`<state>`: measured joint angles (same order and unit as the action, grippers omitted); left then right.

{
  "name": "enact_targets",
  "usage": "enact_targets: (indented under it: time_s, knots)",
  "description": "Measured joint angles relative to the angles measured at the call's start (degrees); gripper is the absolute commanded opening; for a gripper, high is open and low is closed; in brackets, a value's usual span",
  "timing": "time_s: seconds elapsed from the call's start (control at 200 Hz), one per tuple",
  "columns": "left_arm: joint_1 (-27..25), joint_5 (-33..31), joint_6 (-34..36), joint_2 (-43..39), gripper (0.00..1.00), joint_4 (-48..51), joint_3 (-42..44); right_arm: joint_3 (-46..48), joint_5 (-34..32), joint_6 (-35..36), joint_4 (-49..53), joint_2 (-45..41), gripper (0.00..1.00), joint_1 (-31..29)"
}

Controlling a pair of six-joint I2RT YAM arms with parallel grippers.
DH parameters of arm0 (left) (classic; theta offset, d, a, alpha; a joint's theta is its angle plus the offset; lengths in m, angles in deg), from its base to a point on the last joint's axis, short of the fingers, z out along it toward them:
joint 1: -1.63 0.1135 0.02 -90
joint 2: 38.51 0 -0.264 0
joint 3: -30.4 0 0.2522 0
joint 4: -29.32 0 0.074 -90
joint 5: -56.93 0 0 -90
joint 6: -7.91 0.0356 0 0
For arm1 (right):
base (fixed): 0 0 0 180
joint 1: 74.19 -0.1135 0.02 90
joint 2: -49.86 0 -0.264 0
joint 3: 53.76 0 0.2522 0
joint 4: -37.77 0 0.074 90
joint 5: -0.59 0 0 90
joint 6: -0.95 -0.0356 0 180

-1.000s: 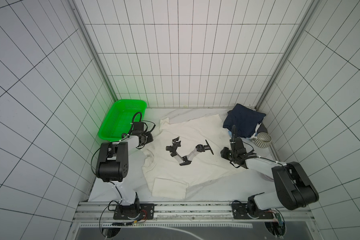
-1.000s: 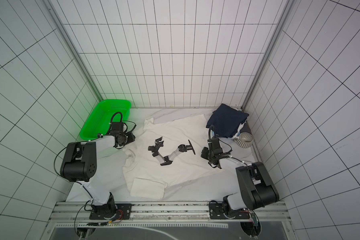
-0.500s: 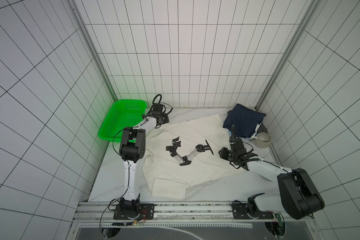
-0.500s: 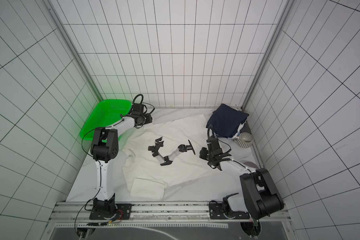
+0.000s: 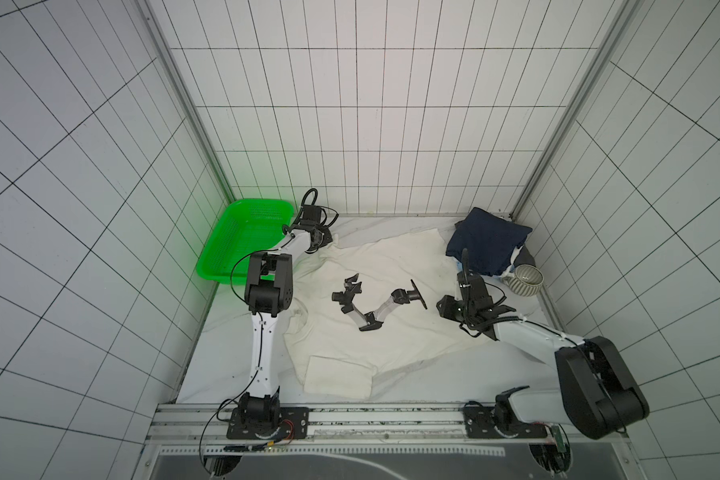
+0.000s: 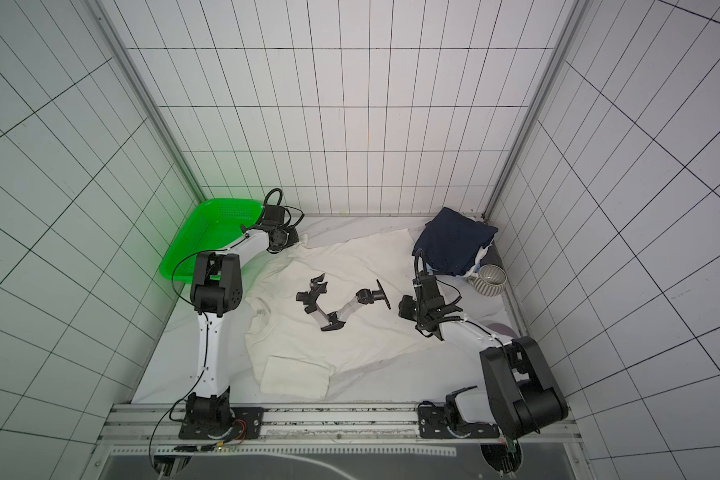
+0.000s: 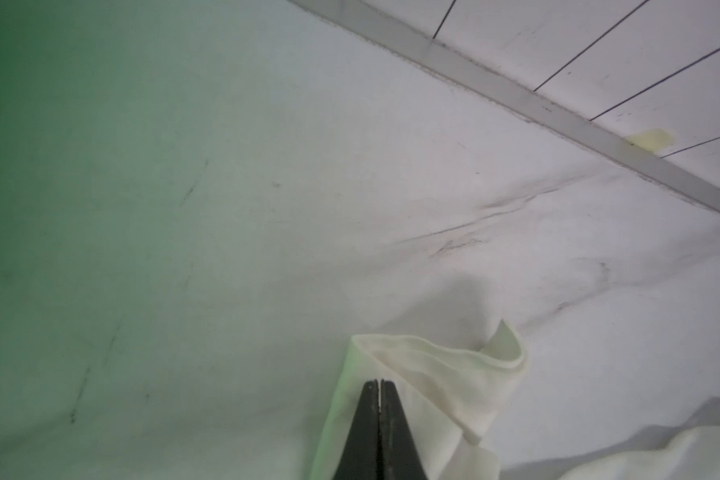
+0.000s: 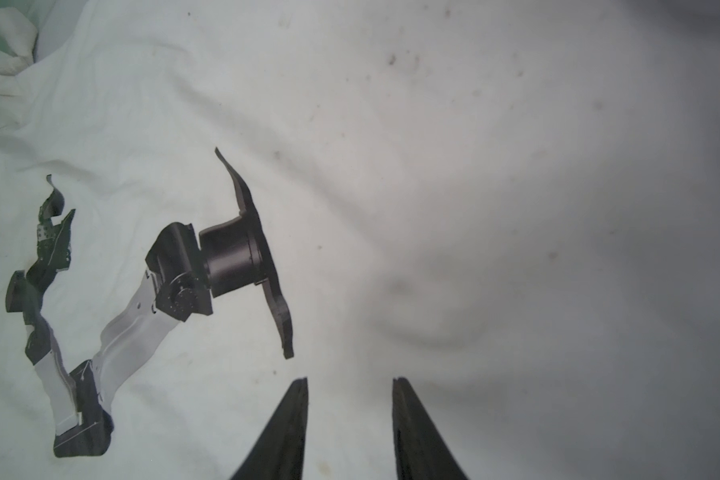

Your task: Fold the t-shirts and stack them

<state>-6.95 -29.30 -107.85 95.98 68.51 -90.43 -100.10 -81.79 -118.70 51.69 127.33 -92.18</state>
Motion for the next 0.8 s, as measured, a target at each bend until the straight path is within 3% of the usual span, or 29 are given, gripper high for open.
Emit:
enact_targets:
  time_s: [0.165, 0.245, 0.305, 0.44, 0.66, 0.805]
  knots:
    - [-0.37, 1.86, 0.04, -11.58, 0.0, -3.04, 7.21, -0.07, 0.66, 0.17, 0.0, 0.74, 0.36, 0.0]
    - [-0.59, 0.96, 0.66, -16.85, 0.37, -5.51, 8.79, -0.04, 1.11, 0.17, 0.0, 0.76, 0.36, 0.0]
    - [-0.63, 0.07, 0.76, -18.49, 0.46, -7.15, 8.5, -0.07, 1.46, 0.17, 0.0, 0.76, 0.36, 0.0]
    - [-0.63, -1.33, 1.92, -14.16, 0.49, -8.15, 4.87, -0.07, 2.16, 0.22, 0.0, 0.76, 0.37, 0.0]
    - [-0.31, -2.82, 2.84, 1.73, 0.54, -4.94, -0.55, -1.68, 3.56, 1.05, 0.28, 1.44, 0.37, 0.0]
    - [-0.24, -3.67, 3.26, 2.97, 0.52, -4.81, -1.25, -2.29, 3.63, 1.7, 0.26, 1.49, 0.37, 0.0]
